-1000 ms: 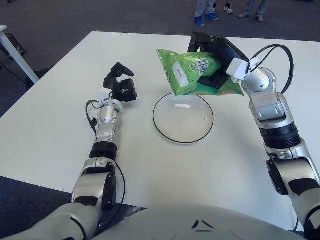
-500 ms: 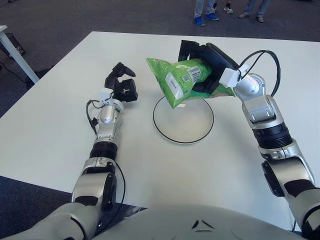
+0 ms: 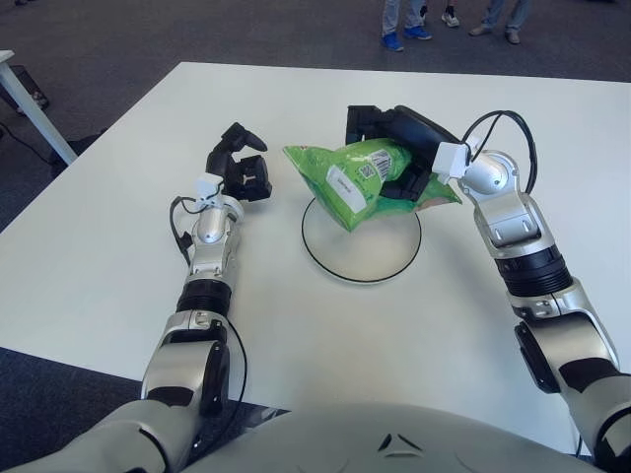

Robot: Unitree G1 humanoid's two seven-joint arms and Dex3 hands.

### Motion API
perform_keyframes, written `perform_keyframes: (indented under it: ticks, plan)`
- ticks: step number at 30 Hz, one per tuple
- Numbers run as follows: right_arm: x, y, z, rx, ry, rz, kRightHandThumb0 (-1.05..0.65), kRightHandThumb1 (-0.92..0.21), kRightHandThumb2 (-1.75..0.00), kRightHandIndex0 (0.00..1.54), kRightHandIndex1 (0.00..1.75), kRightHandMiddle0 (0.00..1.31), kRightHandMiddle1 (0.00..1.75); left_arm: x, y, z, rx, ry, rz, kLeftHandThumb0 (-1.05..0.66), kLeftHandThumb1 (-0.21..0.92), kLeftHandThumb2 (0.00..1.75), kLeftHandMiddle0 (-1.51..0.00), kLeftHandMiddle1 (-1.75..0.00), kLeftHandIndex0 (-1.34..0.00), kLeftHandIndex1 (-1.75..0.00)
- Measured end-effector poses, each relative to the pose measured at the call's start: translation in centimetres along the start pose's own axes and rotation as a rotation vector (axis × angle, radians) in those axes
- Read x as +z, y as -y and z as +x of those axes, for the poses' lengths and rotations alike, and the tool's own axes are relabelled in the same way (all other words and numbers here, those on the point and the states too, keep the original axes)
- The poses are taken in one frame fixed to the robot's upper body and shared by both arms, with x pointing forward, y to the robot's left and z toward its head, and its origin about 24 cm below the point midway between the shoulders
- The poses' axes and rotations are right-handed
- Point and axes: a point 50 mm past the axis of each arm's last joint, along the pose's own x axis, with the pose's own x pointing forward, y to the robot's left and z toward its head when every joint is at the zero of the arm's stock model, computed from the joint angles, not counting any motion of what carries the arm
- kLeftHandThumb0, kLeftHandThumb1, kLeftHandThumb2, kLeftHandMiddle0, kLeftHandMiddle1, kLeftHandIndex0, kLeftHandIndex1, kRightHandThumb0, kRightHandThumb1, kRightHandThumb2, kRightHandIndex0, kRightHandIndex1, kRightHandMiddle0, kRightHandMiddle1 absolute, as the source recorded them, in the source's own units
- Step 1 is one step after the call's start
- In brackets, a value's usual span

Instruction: Put the snack into the plate.

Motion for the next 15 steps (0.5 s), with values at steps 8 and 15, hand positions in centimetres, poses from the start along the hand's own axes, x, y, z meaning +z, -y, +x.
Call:
perform_keyframes:
  ticks: [8, 15]
  plan:
    - [0.07, -0.34, -0.14, 0.098, -0.043, 0.013, 0.0, 0.09, -1.74, 0.93, 1.72, 0.73, 1.67, 0.07, 0.01, 0.0, -0.001, 0.004, 0.0, -0.48, 0.33, 1.31, -1.33, -1.75, -0.61, -1.75]
    - [0.21, -0.42, -0.24, 0.119, -0.075, -0.052, 0.0, 0.11, -1.75, 0.93, 1.74, 0.76, 1.61, 0.18, 0.03, -0.04, -0.003, 0.009, 0.004, -0.48, 0.33, 1.3, -1.32, -1.75, -0.6, -1.75]
